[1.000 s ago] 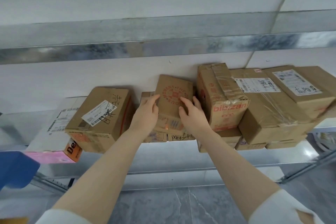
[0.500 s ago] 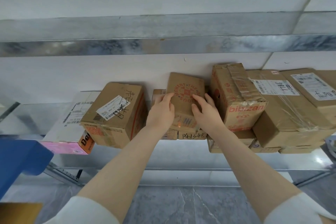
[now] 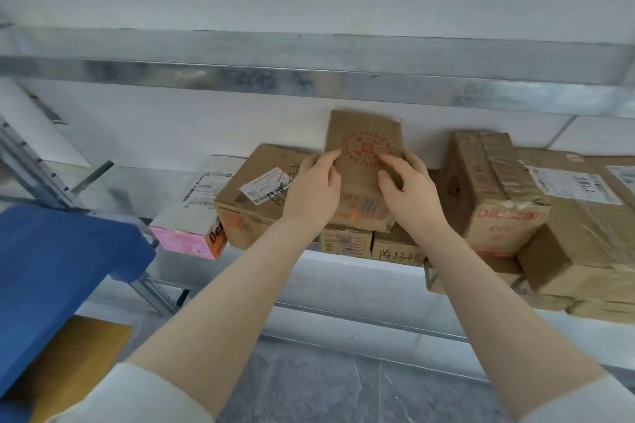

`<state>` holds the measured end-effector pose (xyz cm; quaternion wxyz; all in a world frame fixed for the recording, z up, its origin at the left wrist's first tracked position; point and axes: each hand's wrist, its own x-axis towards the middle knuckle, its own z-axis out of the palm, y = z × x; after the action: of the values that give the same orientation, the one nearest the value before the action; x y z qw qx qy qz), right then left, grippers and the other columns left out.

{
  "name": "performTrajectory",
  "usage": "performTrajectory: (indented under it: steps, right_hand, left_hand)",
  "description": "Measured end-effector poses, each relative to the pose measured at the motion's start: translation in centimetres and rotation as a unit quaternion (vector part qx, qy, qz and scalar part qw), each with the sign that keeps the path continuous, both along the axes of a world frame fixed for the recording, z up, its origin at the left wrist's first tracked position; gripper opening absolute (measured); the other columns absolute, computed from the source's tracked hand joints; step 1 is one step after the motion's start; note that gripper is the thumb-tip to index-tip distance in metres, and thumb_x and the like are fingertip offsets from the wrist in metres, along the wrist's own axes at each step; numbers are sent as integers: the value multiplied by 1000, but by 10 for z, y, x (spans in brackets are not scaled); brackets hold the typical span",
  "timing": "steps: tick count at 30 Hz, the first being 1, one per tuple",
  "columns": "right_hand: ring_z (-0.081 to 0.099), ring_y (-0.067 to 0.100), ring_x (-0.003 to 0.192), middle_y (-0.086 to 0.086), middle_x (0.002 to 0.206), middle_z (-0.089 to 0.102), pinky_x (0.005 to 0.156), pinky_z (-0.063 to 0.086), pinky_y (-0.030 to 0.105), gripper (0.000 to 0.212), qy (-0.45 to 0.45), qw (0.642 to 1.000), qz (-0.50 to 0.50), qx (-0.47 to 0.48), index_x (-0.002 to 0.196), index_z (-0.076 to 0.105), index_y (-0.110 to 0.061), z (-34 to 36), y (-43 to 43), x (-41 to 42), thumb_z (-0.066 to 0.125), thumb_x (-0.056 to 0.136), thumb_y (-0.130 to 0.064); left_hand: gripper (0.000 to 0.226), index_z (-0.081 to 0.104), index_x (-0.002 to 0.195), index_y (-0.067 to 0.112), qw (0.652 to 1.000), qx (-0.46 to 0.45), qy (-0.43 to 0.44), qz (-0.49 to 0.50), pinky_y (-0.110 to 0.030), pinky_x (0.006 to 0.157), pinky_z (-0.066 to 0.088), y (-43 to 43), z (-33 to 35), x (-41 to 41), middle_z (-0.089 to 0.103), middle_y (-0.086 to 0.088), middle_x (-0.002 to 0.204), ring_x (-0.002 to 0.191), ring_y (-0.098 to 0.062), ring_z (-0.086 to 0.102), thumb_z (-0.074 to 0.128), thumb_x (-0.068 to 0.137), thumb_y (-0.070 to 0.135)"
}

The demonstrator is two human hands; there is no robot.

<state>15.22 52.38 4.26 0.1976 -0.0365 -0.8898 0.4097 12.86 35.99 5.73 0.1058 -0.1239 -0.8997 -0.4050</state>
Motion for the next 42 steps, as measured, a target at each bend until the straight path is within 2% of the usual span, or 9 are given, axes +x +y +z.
performTrajectory:
  steps: [3,6,10,16,21,24,27,35,42]
  right_hand:
    - [38,3,118,-1,150,31,89,29,5,37,25,998,48,12,133,51,-31,18,-37,-6,45,96,-33]
    - [39,14,129,-1,151,29,98,33,21,38,23,994,108,8,133,50,-32,32,-90,-16,43,96,-36]
    - [33,14,135,2,150,31,100,23,19,37,44,980,196,4,131,52,-33,47,-183,-23,45,95,-36]
    - [41,15,127,-1,148,34,101,31,24,38,64,943,325,-1,131,53,-31,63,-339,-22,46,94,-35]
    - [41,0,111,-7,141,40,83,26,1,37,77,911,405,-26,128,56,-32,72,-458,-11,48,93,-30]
    - [40,5,122,-8,142,38,91,31,14,37,82,894,440,-23,129,56,-32,71,-515,-11,49,93,-30]
    - [32,11,135,-2,150,31,102,32,27,36,58,888,457,-14,128,57,-34,63,-553,-23,49,93,-31]
    - [31,0,126,-6,147,35,78,20,0,31,26,875,483,-16,119,60,-41,25,-614,-101,52,92,-28]
    - [30,4,131,-8,150,31,96,29,23,32,-1,854,520,18,119,57,-47,-26,-664,-168,52,92,-31]
  left_hand:
    - [39,44,137,28,999,-1,21,47,-29,88,41,-38,18,12,44,-5,137,110,-21,53,32,100,26]
    - [39,43,138,27,994,-8,24,105,-27,89,39,-94,34,22,43,-3,138,107,-20,53,31,100,26]
    - [40,44,138,24,982,-18,36,184,-25,85,37,-185,53,43,45,-5,136,96,-13,47,29,100,24]
    - [40,44,138,24,950,-43,49,304,-27,81,37,-324,70,89,46,-4,137,105,-13,48,29,101,25]
    - [41,43,139,22,930,-53,37,362,-28,84,40,-432,81,128,47,-4,138,108,-15,50,31,100,24]
    - [41,45,138,21,922,-45,31,382,-35,86,46,-480,80,139,50,-6,135,107,-21,55,33,98,23]
    - [41,45,137,22,917,-14,22,398,-33,91,44,-511,67,136,50,-5,133,110,-18,52,34,98,23]
    - [41,39,140,25,905,42,-9,423,-22,89,30,-552,23,77,41,0,140,114,-10,45,34,100,29]
    - [41,39,140,26,877,25,-52,477,-37,95,45,-586,-24,19,41,3,139,115,-15,51,36,100,30]
